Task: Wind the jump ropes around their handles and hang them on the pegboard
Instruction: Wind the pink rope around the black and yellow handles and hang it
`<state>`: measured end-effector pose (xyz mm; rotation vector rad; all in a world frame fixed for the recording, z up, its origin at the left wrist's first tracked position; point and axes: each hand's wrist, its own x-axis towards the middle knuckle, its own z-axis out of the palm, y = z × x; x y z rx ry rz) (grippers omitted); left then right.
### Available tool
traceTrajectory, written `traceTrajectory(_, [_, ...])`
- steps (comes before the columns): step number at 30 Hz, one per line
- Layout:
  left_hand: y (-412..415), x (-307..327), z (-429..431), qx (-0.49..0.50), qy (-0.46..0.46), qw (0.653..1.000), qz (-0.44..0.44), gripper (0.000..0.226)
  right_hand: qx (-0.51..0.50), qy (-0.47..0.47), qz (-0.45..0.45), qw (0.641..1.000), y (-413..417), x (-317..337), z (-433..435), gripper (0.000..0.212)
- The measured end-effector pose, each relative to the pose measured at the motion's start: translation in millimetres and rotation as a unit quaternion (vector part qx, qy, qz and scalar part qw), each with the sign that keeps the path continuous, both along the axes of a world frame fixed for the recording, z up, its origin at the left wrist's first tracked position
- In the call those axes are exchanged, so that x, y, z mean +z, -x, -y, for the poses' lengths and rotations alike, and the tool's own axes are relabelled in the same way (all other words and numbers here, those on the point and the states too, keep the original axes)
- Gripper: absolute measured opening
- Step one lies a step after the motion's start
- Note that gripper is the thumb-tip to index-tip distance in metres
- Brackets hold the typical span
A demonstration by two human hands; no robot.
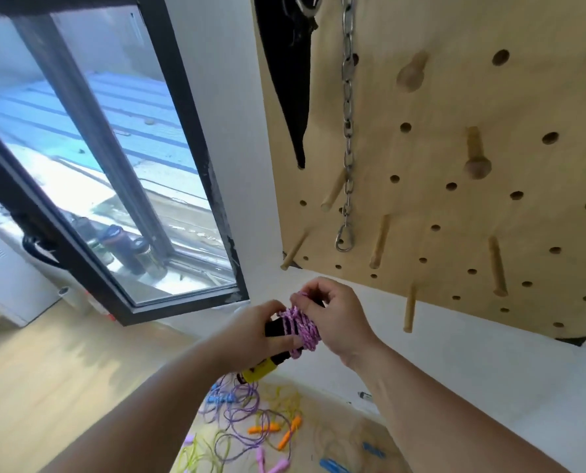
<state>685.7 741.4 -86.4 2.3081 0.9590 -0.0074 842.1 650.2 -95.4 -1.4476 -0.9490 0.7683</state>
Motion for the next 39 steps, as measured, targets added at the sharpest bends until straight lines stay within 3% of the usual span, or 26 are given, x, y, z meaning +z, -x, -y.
traceTrajectory(5, [-8, -20, -42, 0.017, -0.122, 0.992, -0.039, 0.053, 0.008, 0.07, 0.016, 0.997, -10, -13, -44, 0.011])
traceTrajectory(18, [-20, -38, -131, -0.053, -0.096, 0.994, 0.009, 0.05, -0.146, 0.063, 0.133, 0.978, -7, -34, -100, 0.015])
traceTrajectory(20, [-21, -40, -137, -0.065, -0.095, 0.993, 0.008, 0.049, -0.161, 0.061, 0.113, 0.978, -5, -37, -103, 0.016])
traceTrajectory(26, [-34, -45, -145, -0.087, -0.114, 0.99, 0.008, 0.048, -0.182, 0.018, -0.086, 0.979, -2, -47, -105, 0.014])
traceTrajectory(29, [-40, -48, -150, -0.1, -0.122, 0.987, 0.012, 0.05, -0.166, 0.006, -0.135, 0.977, -6, -51, -105, 0.014])
traceTrajectory(35, [-48, -52, -158, -0.122, -0.15, 0.981, 0.026, 0.052, -0.154, 0.035, -0.093, 0.983, -22, -61, -103, 0.028])
traceTrajectory(39, [-61, -55, -161, -0.117, -0.156, 0.98, 0.04, 0.053, -0.224, 0.031, -0.013, 0.974, -23, -58, -116, 0.02])
